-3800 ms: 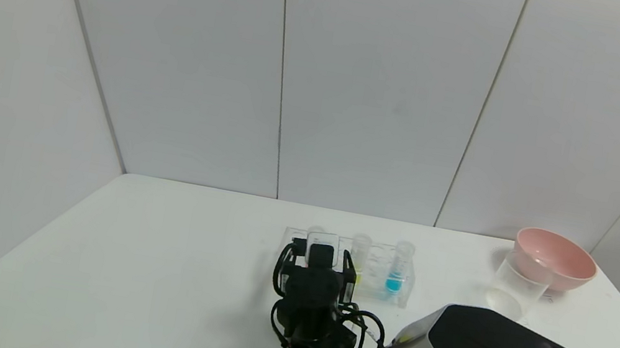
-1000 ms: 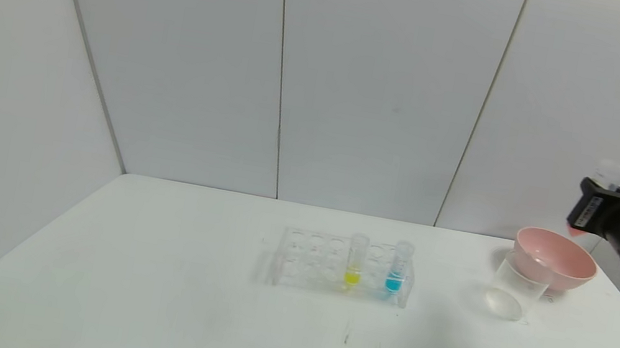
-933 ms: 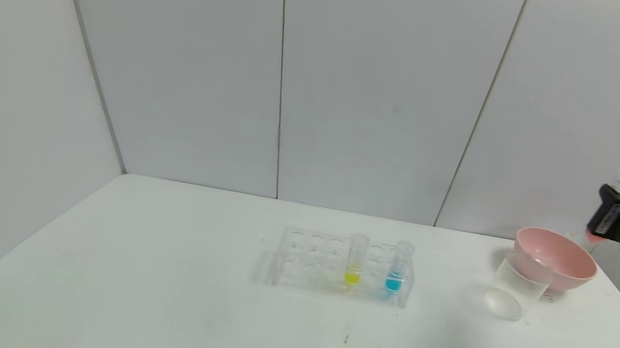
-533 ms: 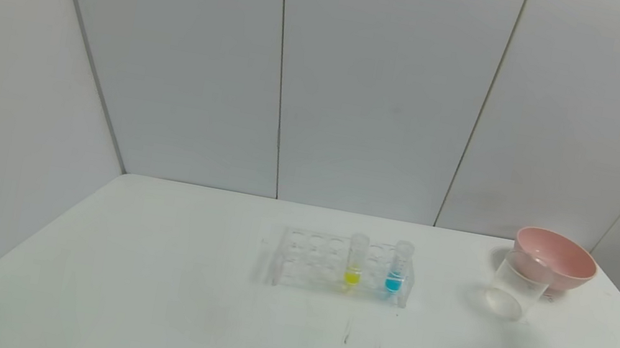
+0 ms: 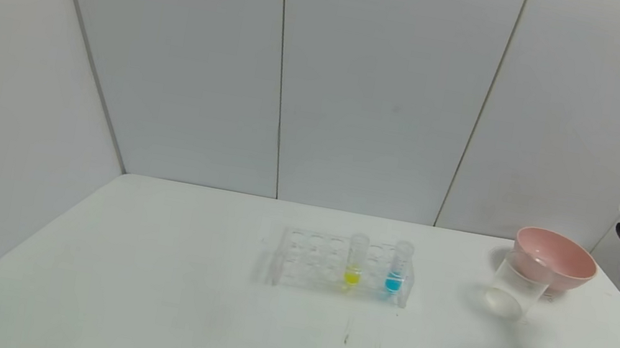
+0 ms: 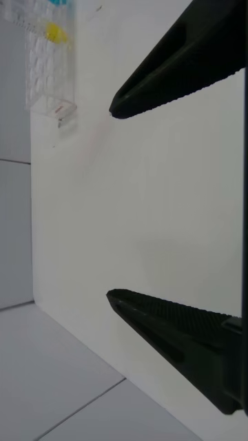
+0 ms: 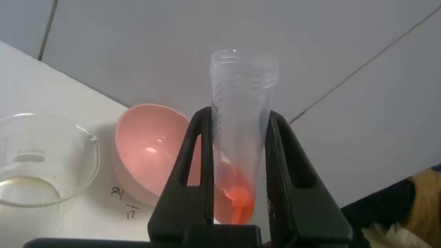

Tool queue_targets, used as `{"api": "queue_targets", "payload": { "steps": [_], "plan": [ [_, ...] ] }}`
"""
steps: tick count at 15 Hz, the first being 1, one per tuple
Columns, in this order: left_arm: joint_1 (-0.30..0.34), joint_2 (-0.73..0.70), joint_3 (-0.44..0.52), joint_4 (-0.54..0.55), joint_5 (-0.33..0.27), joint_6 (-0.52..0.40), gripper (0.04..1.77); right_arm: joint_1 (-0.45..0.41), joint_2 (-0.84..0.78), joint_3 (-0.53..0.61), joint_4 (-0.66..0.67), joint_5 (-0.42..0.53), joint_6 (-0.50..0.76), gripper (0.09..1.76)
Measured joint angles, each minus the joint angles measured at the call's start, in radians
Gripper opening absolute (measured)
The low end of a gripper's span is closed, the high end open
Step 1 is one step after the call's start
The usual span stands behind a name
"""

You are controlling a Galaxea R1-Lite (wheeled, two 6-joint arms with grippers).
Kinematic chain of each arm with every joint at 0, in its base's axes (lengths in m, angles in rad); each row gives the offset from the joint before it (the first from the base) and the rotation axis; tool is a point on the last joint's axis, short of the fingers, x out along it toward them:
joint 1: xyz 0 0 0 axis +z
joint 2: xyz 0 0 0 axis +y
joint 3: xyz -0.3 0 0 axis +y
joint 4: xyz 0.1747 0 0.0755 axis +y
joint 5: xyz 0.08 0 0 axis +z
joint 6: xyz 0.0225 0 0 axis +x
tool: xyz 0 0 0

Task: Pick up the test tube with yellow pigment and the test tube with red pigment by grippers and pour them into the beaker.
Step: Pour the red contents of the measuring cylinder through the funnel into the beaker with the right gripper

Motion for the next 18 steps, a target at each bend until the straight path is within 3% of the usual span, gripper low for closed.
{"api": "queue_targets", "payload": {
  "steps": [6, 18],
  "plan": [
    [0.000, 0.000, 0.000, 0.000, 0.000, 0.000, 1.76, -0.007, 0.139, 0.046, -0.246, 0.079, -0.240, 0.50],
    [0.000, 0.000, 0.000, 0.000, 0.000, 0.000, 1.76, -0.007, 0.210, 0.042, -0.256, 0.183, -0.621, 0.50]
  ]
}}
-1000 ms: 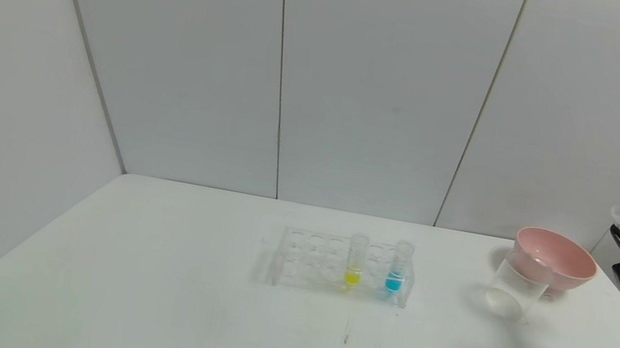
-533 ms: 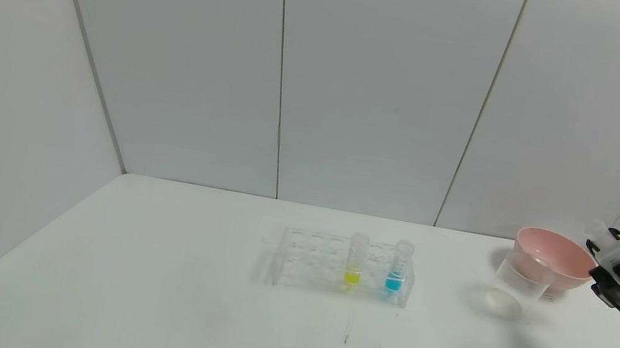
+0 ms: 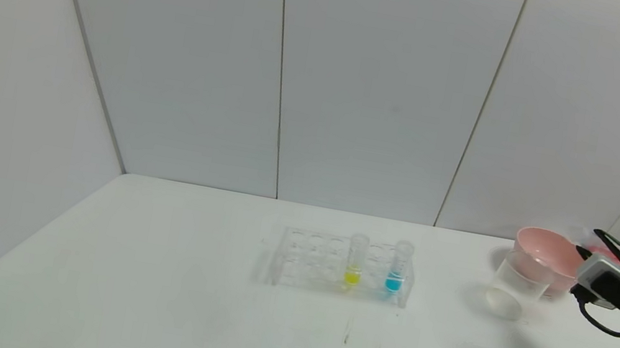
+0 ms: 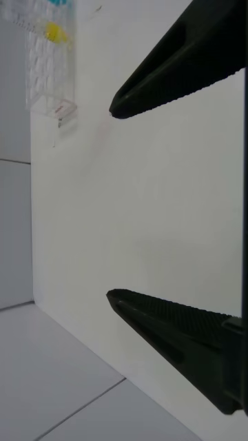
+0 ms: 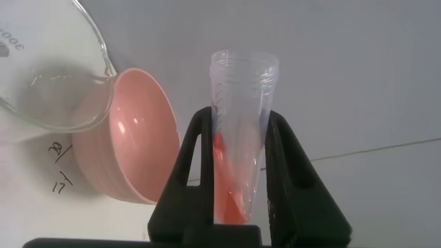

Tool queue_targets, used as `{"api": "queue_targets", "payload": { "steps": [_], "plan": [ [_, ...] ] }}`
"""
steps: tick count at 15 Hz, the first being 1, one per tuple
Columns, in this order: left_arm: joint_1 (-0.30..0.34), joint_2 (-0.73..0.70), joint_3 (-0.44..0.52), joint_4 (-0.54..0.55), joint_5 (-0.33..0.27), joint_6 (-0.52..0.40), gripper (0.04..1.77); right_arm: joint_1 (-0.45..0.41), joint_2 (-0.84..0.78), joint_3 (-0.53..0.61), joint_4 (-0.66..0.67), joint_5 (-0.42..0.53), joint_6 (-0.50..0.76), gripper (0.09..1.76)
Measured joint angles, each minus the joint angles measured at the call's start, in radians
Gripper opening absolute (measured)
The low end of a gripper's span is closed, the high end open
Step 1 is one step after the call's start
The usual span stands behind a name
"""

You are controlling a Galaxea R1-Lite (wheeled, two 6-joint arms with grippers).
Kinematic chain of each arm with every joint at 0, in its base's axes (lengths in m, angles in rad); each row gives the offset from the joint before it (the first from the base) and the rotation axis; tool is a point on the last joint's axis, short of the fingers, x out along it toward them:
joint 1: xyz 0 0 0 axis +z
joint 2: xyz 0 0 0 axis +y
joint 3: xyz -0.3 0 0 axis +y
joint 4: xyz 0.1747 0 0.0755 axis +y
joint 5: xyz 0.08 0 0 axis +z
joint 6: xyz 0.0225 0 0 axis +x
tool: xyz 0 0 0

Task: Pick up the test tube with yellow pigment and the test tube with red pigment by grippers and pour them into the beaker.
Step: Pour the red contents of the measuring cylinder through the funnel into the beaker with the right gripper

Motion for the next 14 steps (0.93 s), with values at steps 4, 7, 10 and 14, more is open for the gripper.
{"api": "queue_targets", "payload": {
  "steps": [4, 7, 10, 14],
  "plan": [
    [0.000, 0.000, 0.000, 0.000, 0.000, 0.000, 1.76, 0.005, 0.008, -0.004, 0.000, -0.002, -0.057, 0.50],
    [0.000, 0.000, 0.000, 0.000, 0.000, 0.000, 1.76, 0.009, 0.010, -0.009, 0.000, -0.002, -0.108, 0.50],
    [0.000, 0.000, 0.000, 0.000, 0.000, 0.000, 1.76, 0.017, 0.010, -0.005, 0.003, -0.003, -0.123, 0.50],
    [0.000, 0.000, 0.000, 0.000, 0.000, 0.000, 1.76, 0.029, 0.010, 0.000, 0.004, -0.003, -0.174, 0.50]
  ]
}}
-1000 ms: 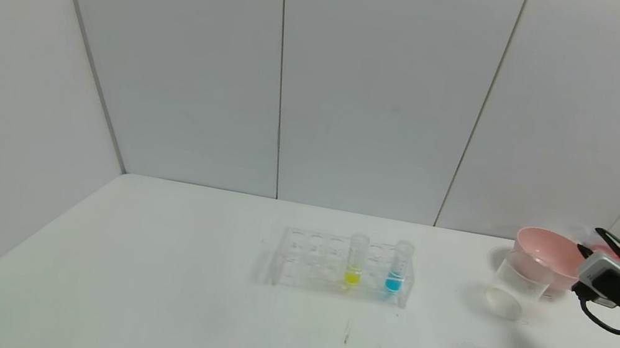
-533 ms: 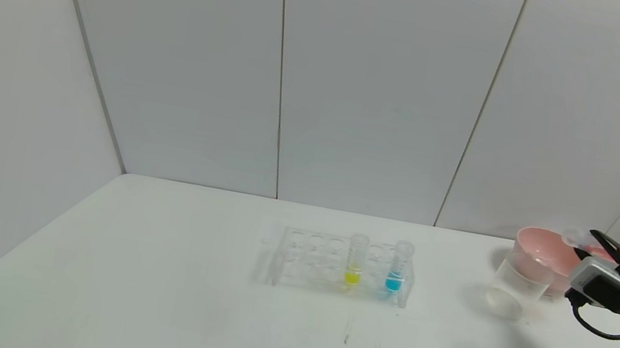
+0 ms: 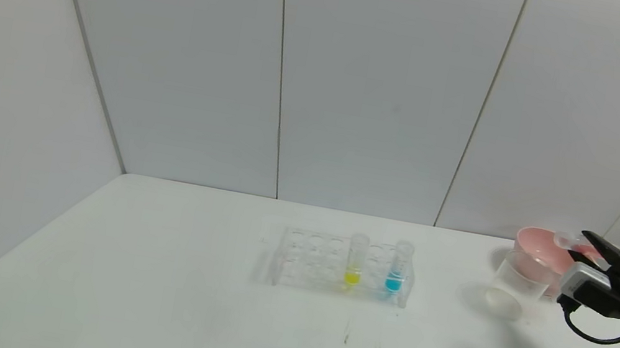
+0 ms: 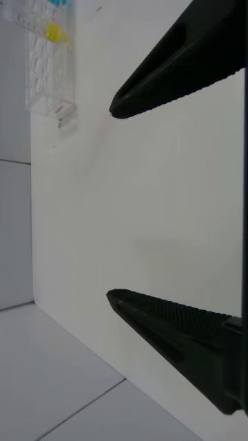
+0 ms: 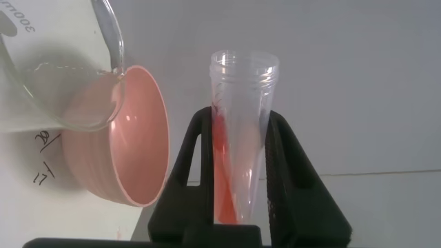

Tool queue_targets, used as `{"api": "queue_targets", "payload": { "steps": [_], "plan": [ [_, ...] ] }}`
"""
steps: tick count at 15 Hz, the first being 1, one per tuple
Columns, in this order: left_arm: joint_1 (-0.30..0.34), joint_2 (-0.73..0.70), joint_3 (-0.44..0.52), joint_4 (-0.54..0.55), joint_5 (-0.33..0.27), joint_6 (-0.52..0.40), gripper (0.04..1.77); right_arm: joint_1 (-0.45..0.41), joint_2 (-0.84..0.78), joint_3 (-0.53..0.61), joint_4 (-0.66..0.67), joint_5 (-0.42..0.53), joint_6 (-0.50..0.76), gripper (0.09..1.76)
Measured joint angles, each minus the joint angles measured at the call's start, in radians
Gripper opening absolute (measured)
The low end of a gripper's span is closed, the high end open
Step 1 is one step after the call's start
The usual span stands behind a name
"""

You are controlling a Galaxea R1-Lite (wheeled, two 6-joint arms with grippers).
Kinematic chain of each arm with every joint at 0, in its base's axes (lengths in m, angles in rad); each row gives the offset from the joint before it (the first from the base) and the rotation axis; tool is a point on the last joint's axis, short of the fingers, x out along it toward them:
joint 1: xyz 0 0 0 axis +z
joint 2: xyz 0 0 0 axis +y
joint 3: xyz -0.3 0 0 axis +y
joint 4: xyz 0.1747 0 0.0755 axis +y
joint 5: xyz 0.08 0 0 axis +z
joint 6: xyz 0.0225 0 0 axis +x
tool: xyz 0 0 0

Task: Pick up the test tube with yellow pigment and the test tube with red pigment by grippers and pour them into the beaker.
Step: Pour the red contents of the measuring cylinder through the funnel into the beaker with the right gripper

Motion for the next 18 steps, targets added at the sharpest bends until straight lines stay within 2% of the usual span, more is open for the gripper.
{"api": "queue_targets", "payload": {
  "steps": [10, 18],
  "plan": [
    [0.000, 0.000, 0.000, 0.000, 0.000, 0.000, 1.76, 0.001, -0.010, -0.015, 0.002, 0.001, -0.130, 0.50],
    [0.000, 0.000, 0.000, 0.000, 0.000, 0.000, 1.76, 0.003, -0.015, -0.019, 0.002, -0.001, -0.139, 0.50]
  ]
}}
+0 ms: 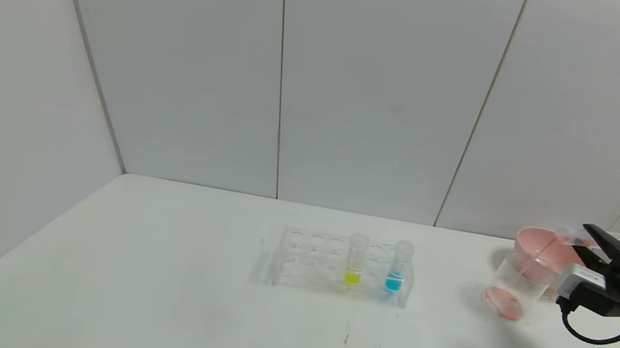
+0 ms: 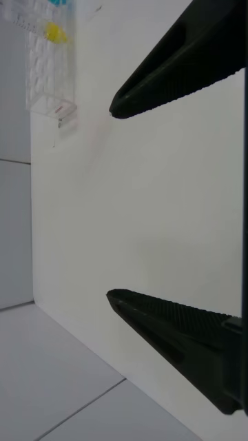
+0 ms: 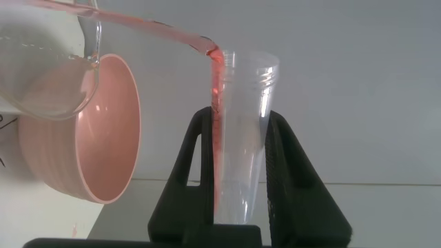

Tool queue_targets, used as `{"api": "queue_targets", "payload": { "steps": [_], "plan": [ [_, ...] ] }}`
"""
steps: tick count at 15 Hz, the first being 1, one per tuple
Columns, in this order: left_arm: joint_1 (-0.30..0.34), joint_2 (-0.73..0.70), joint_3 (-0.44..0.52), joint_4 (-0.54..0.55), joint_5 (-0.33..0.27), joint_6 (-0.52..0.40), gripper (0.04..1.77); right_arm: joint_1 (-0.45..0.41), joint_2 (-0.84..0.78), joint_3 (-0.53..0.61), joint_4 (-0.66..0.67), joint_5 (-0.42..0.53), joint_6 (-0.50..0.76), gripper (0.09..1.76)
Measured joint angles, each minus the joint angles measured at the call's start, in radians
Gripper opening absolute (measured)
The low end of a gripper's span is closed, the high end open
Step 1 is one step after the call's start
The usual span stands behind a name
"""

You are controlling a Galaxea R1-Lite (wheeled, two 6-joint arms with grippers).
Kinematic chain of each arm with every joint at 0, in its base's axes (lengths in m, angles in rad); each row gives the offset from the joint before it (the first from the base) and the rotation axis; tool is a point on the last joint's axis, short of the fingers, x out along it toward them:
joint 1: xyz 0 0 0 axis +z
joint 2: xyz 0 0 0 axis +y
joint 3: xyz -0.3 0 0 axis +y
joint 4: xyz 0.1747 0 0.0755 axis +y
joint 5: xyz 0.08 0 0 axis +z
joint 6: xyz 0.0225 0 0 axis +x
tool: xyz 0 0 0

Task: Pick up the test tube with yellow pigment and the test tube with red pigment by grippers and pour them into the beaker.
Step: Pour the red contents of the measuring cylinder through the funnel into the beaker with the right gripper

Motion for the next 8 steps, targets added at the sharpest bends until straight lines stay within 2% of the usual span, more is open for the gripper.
{"api": "queue_targets", "payload": {
  "steps": [8],
  "plan": [
    [0.000, 0.000, 0.000, 0.000, 0.000, 0.000, 1.76, -0.009, 0.004, 0.001, 0.000, 0.000, -0.001, 0.50]
  ]
}}
